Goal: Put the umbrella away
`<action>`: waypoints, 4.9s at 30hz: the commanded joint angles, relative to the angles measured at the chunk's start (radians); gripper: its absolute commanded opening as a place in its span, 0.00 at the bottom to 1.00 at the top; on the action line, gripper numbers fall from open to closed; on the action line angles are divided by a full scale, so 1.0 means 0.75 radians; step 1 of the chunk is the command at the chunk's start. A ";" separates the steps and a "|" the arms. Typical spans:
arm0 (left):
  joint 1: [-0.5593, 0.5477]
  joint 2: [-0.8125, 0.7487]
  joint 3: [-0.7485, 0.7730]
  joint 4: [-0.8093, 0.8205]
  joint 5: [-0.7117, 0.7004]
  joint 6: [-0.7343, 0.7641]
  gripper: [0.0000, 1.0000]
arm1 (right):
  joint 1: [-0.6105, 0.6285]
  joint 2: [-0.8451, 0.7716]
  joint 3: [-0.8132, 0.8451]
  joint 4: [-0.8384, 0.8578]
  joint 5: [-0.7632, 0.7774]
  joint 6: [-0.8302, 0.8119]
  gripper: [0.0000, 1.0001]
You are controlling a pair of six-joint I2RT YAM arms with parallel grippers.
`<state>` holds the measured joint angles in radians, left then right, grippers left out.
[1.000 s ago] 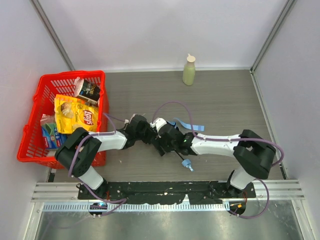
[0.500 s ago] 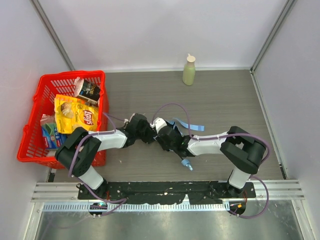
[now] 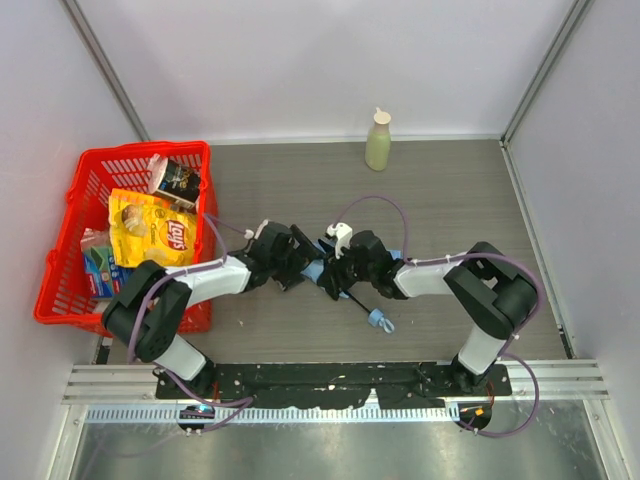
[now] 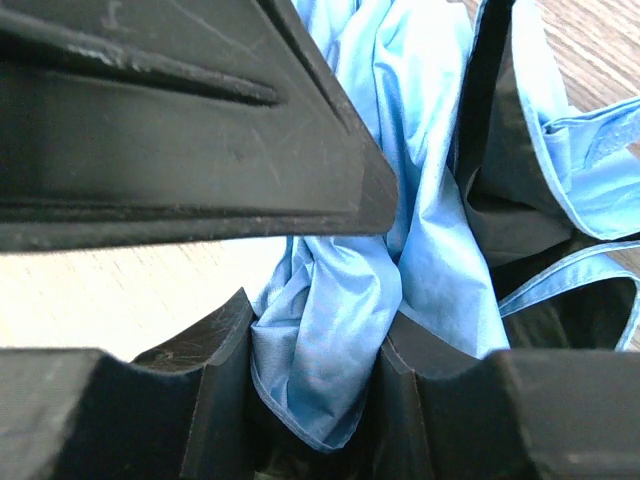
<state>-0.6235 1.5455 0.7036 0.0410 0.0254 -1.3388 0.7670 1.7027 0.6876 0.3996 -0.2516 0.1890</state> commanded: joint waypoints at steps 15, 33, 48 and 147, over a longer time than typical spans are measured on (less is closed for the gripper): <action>0.042 0.265 -0.079 -0.092 -0.085 0.061 0.43 | -0.074 0.149 -0.019 -0.158 -0.456 0.075 0.01; 0.040 0.224 -0.044 -0.357 -0.132 -0.041 0.00 | 0.151 -0.376 0.386 -1.156 0.686 0.948 0.79; 0.038 0.199 -0.057 -0.353 -0.132 -0.033 0.00 | 0.215 -0.094 0.554 -1.312 0.986 0.815 0.66; 0.038 0.060 -0.171 -0.321 -0.095 -0.015 0.00 | -0.219 0.206 0.915 -1.058 0.063 -0.058 0.60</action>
<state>-0.5999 1.5467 0.6437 0.0551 0.0257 -1.4067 0.5922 1.7798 1.2350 -0.2039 -0.2653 0.2855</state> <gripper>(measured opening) 0.346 0.599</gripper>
